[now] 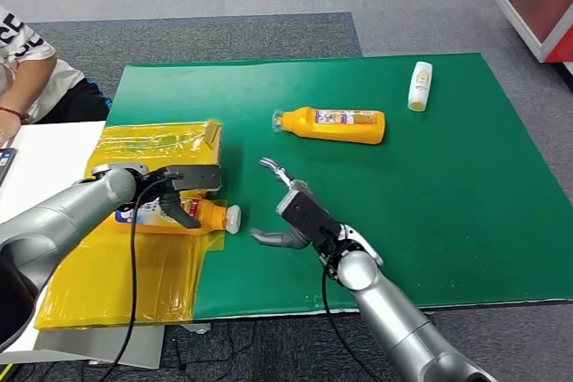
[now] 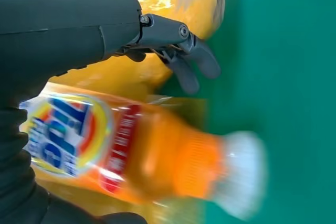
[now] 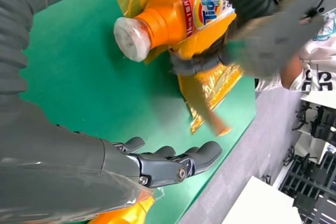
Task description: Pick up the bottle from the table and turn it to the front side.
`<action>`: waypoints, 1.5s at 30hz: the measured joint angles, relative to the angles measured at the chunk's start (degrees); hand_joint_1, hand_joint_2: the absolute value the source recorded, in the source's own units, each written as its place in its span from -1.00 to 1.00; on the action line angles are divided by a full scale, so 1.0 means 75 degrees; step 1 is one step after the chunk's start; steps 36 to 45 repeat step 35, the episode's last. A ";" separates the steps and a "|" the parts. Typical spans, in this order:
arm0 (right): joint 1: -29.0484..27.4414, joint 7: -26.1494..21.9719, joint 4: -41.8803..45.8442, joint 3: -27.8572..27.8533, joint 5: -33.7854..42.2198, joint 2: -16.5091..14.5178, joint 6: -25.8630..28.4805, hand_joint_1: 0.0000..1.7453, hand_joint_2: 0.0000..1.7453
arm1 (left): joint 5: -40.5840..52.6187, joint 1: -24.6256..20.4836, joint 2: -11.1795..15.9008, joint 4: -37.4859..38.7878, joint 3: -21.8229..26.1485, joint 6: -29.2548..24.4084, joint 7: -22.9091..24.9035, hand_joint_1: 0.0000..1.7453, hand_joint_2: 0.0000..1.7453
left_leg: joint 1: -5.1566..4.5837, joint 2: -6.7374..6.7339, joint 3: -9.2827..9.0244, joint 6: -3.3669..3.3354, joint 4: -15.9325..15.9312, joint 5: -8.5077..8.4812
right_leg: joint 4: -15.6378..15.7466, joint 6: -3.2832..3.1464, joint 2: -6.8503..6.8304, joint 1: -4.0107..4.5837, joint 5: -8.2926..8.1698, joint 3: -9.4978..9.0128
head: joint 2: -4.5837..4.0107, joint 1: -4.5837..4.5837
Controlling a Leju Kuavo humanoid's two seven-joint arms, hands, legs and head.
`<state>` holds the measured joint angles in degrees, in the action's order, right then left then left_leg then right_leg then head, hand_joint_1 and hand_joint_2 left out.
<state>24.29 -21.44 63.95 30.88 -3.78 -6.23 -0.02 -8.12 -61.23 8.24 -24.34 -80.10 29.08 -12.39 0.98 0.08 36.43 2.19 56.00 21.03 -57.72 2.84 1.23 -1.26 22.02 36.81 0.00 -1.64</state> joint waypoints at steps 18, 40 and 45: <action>-0.0658 -0.0047 0.0861 -0.0123 0.0335 0.0400 -0.0134 -1.00 1.00 | -0.0209 0.5233 0.1078 -0.5691 0.6560 0.1312 -0.3664 -1.00 1.00 | -0.0004 -0.0004 0.0000 -0.0008 -0.0001 0.0029 | 0.0011 0.0006 0.0004 -0.0003 0.0025 0.0004 | 0.0000 -0.0001; -0.1520 0.0000 0.1885 -0.0690 0.0538 0.0528 -0.0628 -1.00 1.00 | -0.0345 0.6963 0.0155 -0.6635 0.8669 0.0848 -0.2896 -1.00 1.00 | -0.0004 -0.0003 0.0000 -0.0008 -0.0001 0.0035 | 0.0011 0.0005 0.0003 -0.0003 0.0030 -0.0001 | 0.0000 -0.0002; -0.1520 0.0000 0.1885 -0.0690 0.0538 0.0528 -0.0628 -1.00 1.00 | -0.0345 0.6963 0.0155 -0.6635 0.8669 0.0848 -0.2896 -1.00 1.00 | -0.0004 -0.0003 0.0000 -0.0008 -0.0001 0.0035 | 0.0011 0.0005 0.0003 -0.0003 0.0030 -0.0001 | 0.0000 -0.0002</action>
